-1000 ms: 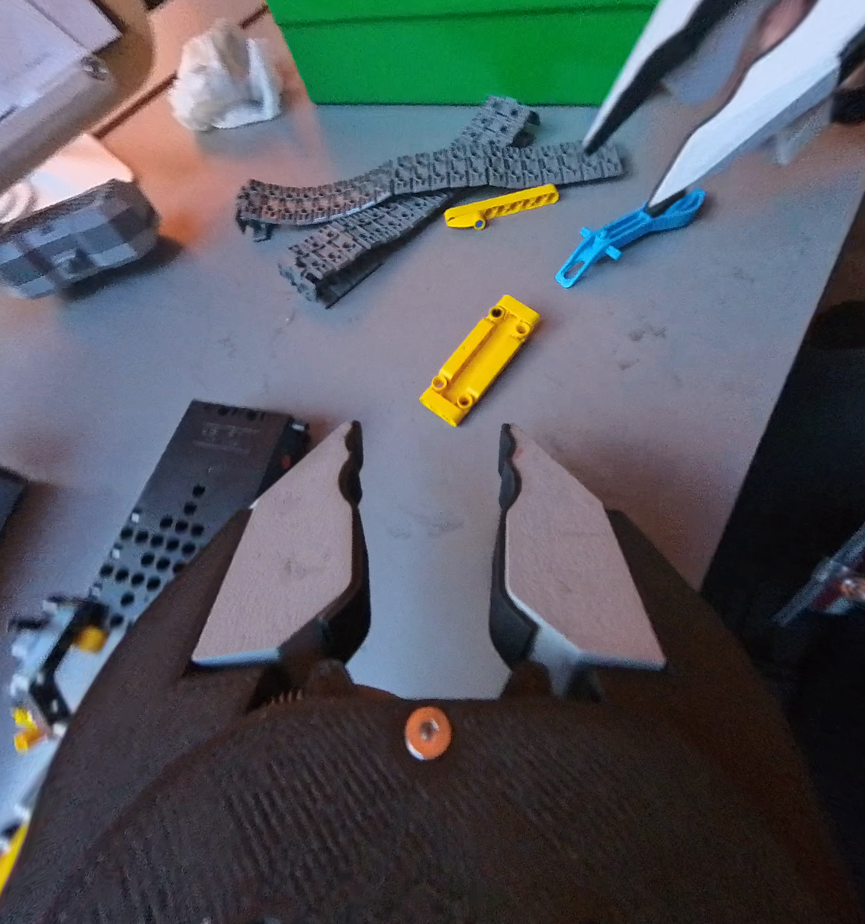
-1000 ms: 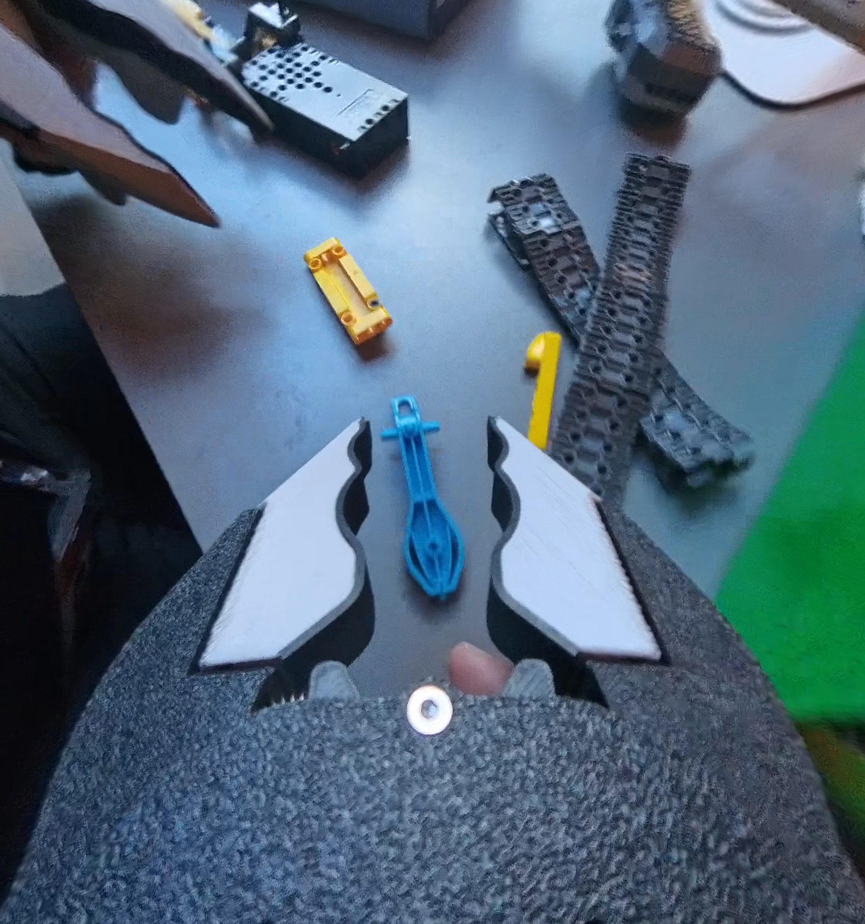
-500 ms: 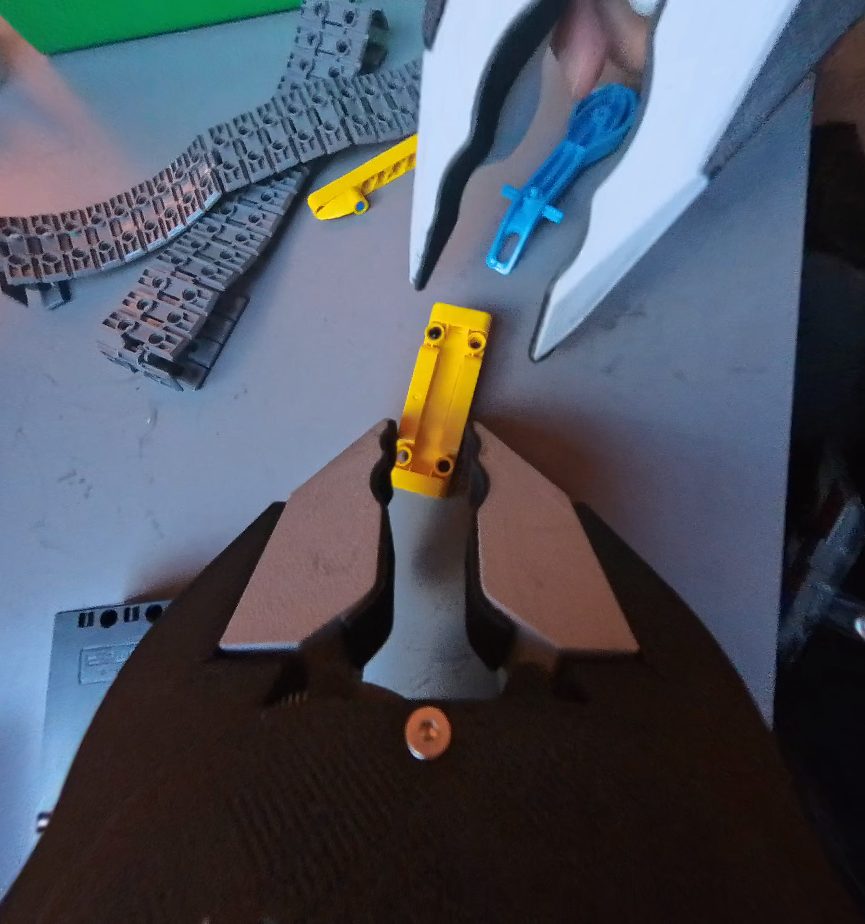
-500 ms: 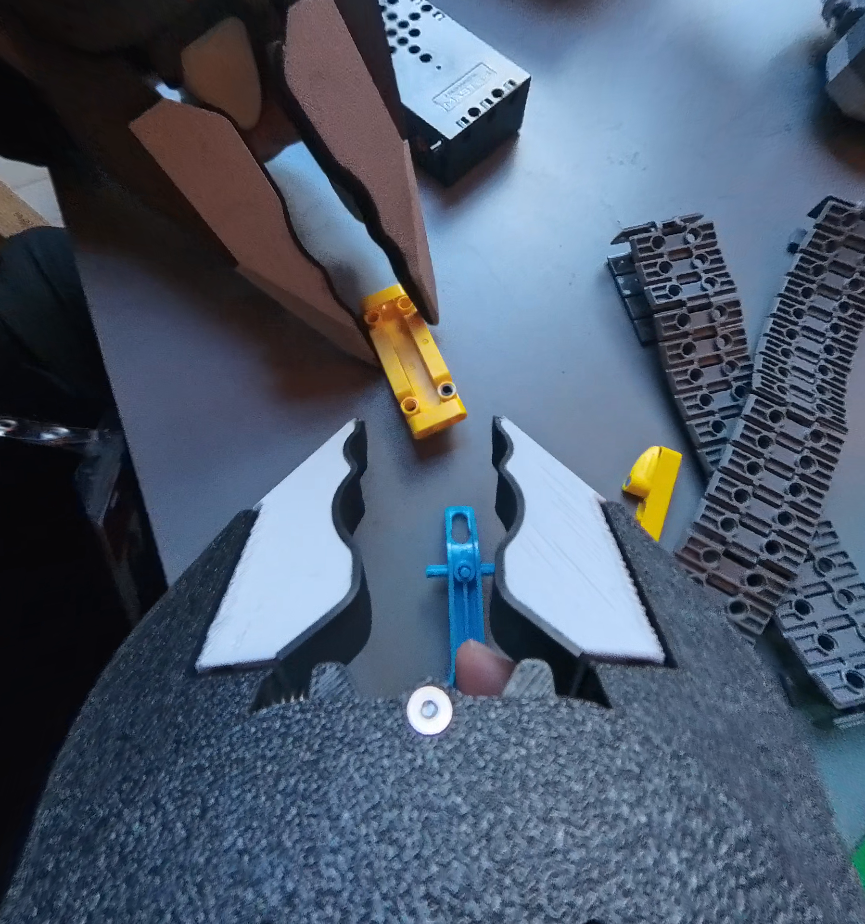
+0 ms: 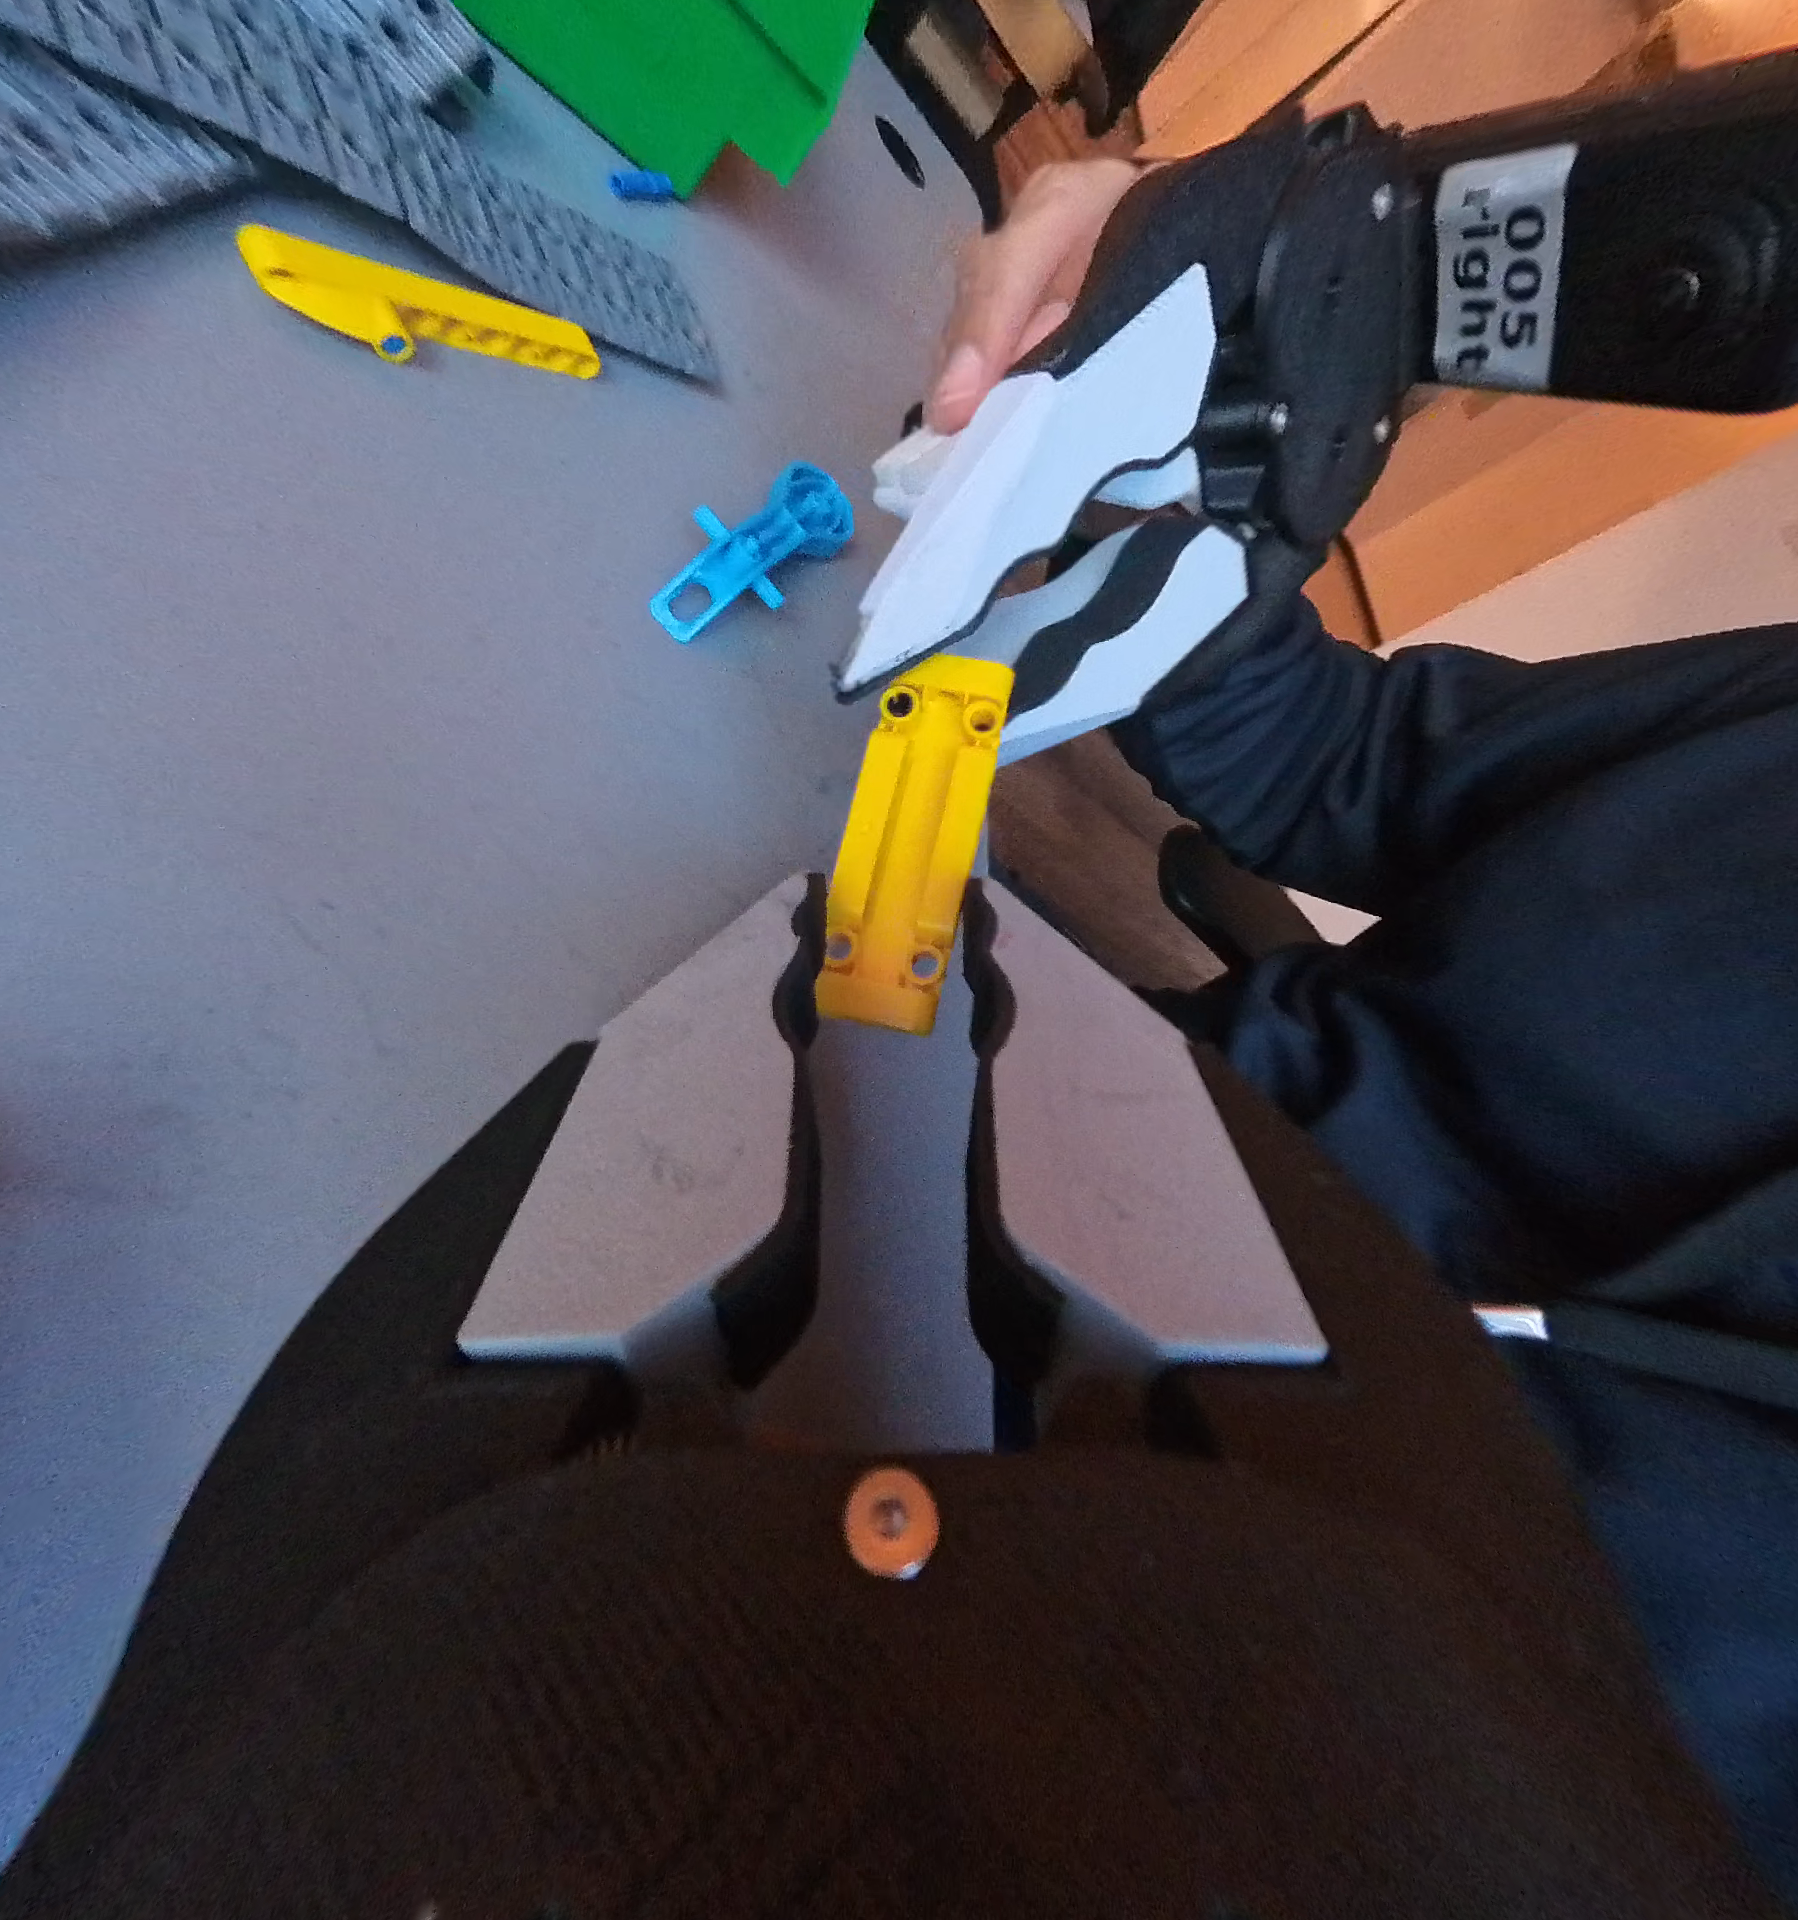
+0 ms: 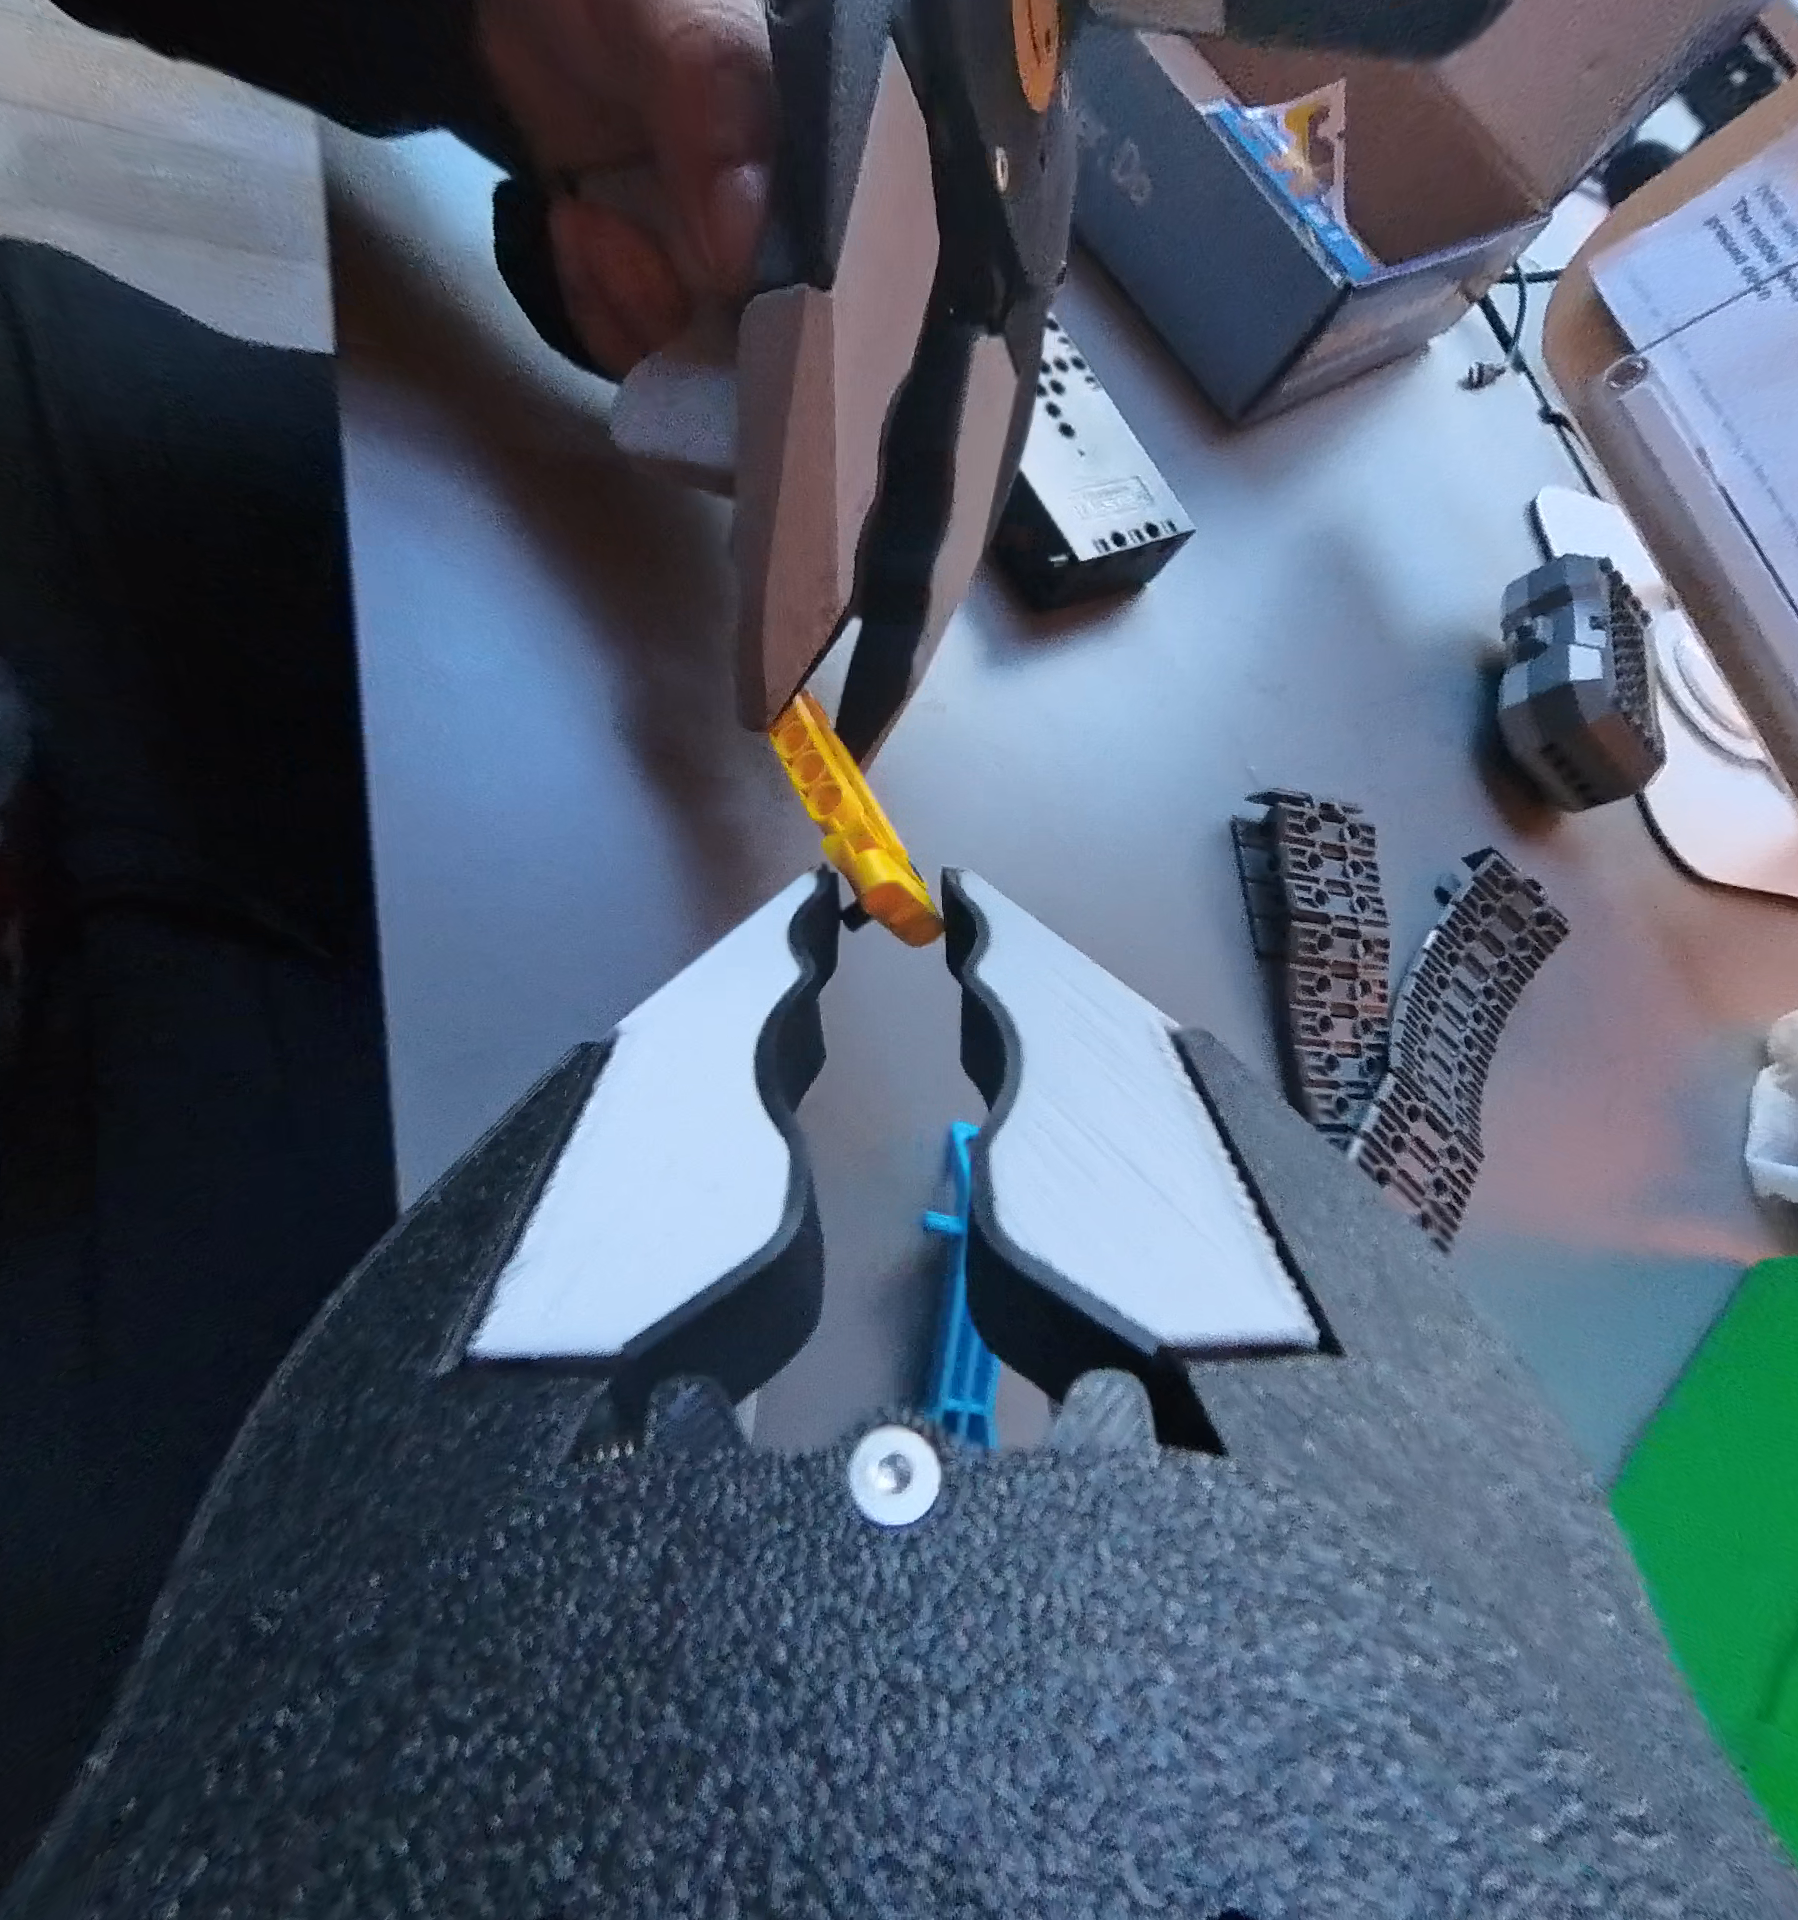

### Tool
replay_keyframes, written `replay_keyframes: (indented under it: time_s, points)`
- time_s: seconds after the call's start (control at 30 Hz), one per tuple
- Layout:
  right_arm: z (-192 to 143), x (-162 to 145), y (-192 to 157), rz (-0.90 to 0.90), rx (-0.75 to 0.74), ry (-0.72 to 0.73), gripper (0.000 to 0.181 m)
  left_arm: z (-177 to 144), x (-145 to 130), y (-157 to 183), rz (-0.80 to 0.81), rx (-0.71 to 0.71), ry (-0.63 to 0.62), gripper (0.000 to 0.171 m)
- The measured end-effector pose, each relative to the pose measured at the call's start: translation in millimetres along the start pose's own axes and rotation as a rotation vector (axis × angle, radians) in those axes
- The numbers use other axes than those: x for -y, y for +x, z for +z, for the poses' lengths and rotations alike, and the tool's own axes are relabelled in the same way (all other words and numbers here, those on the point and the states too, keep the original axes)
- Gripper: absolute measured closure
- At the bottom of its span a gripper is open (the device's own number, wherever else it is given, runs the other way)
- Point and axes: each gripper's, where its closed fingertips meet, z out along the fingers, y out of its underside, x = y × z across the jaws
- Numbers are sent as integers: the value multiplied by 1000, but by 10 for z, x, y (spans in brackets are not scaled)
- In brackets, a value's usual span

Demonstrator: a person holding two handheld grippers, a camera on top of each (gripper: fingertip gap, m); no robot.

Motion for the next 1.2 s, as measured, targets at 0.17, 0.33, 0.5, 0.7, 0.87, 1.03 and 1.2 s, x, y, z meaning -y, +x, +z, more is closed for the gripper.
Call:
replay_keyframes:
  time_s: [0.17,0.33,0.5,0.7,0.87,1.03,1.2]
  points:
    - [32,-131,-44,247,69,-38,166,-30,-15,-98,121,187,45,118]
    - [47,-65,-168,242,58,-8,166,-20,-129,-296,548,557,-107,114]
    - [75,-117,-224,335,68,-25,167,106,-156,-281,737,617,-147,160]
    - [-64,-238,-278,319,26,-81,152,215,-194,-198,593,469,-153,166]
    - [-361,-461,-166,273,-129,-148,142,319,-180,-107,319,223,-183,166]
    - [-753,-727,55,288,-272,-210,143,407,-133,-170,154,120,-169,166]
    - [-610,-771,147,328,-204,-185,143,432,-120,-148,126,54,-204,166]
